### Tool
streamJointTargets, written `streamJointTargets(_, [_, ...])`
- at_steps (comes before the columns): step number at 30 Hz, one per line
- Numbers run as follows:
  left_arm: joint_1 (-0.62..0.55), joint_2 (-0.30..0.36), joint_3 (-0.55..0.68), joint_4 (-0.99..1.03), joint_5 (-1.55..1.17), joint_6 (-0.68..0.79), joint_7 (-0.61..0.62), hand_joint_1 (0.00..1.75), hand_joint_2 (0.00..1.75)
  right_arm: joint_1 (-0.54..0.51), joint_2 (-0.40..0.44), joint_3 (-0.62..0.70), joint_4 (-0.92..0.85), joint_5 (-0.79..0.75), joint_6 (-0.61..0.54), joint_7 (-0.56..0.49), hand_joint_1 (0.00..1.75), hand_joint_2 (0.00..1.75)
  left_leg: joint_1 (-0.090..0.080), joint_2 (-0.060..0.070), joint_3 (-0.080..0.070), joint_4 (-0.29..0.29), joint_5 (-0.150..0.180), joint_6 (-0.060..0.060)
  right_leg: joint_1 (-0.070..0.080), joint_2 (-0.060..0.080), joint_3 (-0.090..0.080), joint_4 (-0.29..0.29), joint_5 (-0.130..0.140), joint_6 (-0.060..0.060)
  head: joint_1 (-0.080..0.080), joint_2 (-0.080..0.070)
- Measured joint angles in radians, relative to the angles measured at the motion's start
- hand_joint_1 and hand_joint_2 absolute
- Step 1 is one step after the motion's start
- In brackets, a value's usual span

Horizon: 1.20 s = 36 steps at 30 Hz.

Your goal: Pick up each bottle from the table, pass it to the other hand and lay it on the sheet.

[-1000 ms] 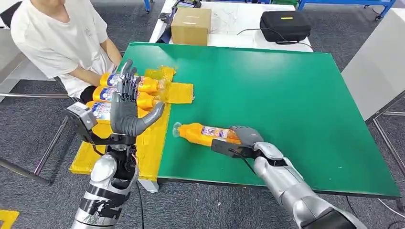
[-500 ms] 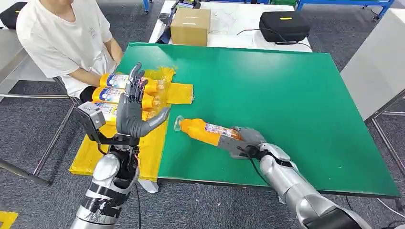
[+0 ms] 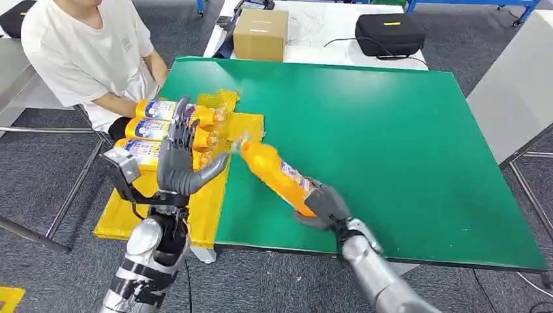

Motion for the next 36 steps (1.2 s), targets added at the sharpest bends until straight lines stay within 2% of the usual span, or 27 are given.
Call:
streamJointTargets(4, [0.126, -0.017, 0.01, -0.005, 0.184, -0.066, 0.026, 0.0, 1.75, 0.121, 0.036, -0.087, -0.255, -0.16, -0.043, -0.002, 1.75, 1.75, 0.0, -0.001, -0.006, 0.0, -0.001, 0.0, 0.0, -0.001, -0.005, 0.0, -0.001, 0.0, 0.0, 0.0])
streamJointTargets(10, [0.163, -0.018, 0.012, -0.005, 0.19, -0.082, 0.02, 0.0, 1.75, 0.154, 0.037, -0.112, -0.326, -0.18, -0.047, -0.001, 1.75, 1.75, 0.0, -0.001, -0.008, 0.0, -0.001, 0.0, 0.0, -0.001, -0.007, -0.001, -0.001, 0.0, 0.0, 0.0])
streamJointTargets(15, [0.262, -0.016, -0.015, -0.015, 0.174, -0.178, 0.001, 0.0, 1.75, 0.253, 0.045, -0.152, -0.546, -0.216, 0.008, -0.003, 1.75, 1.75, -0.001, -0.001, -0.009, 0.0, -0.001, 0.001, -0.001, -0.001, -0.008, -0.001, -0.001, 0.0, 0.0, 0.0])
streamJointTargets(21, [0.268, 0.0, -0.048, -0.034, 0.218, -0.32, -0.01, 0.0, 1.75, 0.255, 0.047, -0.132, -0.563, -0.173, 0.056, 0.0, 1.75, 1.75, 0.0, -0.001, -0.009, 0.0, -0.001, 0.0, 0.0, -0.001, -0.008, -0.001, -0.001, 0.0, 0.0, 0.0])
streamJointTargets(25, [0.272, 0.001, -0.059, -0.047, 0.198, -0.327, -0.003, 0.0, 1.75, 0.251, 0.04, -0.094, -0.554, -0.094, 0.11, 0.002, 1.75, 1.75, 0.0, -0.002, -0.009, 0.0, -0.001, 0.0, 0.0, -0.001, -0.008, -0.001, -0.001, 0.0, 0.0, 0.0])
streamJointTargets(29, [0.271, 0.0, -0.063, -0.047, 0.19, -0.322, 0.019, 0.0, 1.75, 0.245, 0.034, -0.002, -0.532, 0.041, 0.133, -0.012, 1.75, 1.75, 0.0, -0.001, -0.009, 0.0, -0.001, 0.0, 0.0, -0.001, -0.008, -0.001, -0.001, 0.0, 0.0, 0.0])
streamJointTargets(36, [0.27, -0.002, -0.069, -0.047, 0.19, -0.322, 0.022, 0.0, 1.75, 0.244, 0.034, 0.064, -0.505, 0.051, 0.131, -0.019, 1.75, 1.75, 0.0, -0.002, -0.009, 0.0, -0.001, 0.0, 0.0, -0.003, -0.008, -0.001, -0.001, 0.0, 0.0, 0.0])
